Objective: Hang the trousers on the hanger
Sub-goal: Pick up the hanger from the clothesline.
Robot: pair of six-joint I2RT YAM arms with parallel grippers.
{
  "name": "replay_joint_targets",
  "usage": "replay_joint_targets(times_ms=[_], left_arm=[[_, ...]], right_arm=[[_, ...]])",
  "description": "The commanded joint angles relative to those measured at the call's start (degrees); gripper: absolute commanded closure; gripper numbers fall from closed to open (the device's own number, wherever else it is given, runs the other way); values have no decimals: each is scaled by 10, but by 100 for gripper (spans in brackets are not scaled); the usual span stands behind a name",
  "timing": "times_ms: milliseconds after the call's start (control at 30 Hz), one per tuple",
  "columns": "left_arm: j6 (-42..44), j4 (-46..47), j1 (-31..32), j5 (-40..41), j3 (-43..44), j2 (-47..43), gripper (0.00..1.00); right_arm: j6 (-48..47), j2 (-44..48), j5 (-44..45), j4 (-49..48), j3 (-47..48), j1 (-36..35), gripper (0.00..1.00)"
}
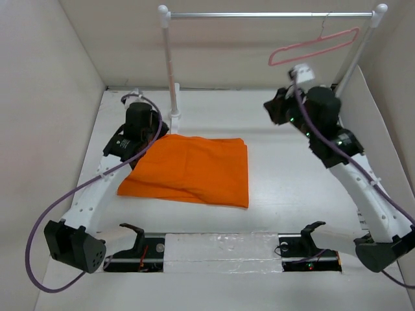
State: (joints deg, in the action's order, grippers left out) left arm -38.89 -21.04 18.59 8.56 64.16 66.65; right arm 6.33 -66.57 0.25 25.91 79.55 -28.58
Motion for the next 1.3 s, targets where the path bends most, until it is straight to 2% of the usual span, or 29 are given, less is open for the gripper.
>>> replay_joint_targets(times_ms=[0,33,67,133,233,333,433,467,600,1000,1167,1267], left_arm=[[59,21,77,24,63,27,100],[64,25,94,37,70,37,100],[69,30,110,44,76,41,100],[69,49,144,45,75,44,100],[63,79,144,-7,41,42,100],[63,80,144,-34,12,39,100],[62,91,144,-37,-29,17,89],[58,93,144,-37,-46,7,82],[52,101,144,-46,-73,-3,75],[61,84,144,-35,-62,-4,74],[62,81,144,-39,-62,0,74],[60,82,144,-42,-66,1,75]], right_arm=[[0,-45,2,-14,85,80,69],[31,-58,-60,-23,117,137,44],[54,-74,-83,-38,126,162,35],[143,-113,-170,-112,134,225,21],[264,-166,-212,-209,147,259,16],[357,-192,-221,-295,144,282,14],[409,-203,-202,-354,131,295,13],[436,-221,-206,-370,133,295,13],[481,-248,-212,-431,135,301,12],[530,-291,-175,-482,119,278,14],[546,-312,-175,-515,116,273,22],[545,-315,-170,-513,114,273,24]])
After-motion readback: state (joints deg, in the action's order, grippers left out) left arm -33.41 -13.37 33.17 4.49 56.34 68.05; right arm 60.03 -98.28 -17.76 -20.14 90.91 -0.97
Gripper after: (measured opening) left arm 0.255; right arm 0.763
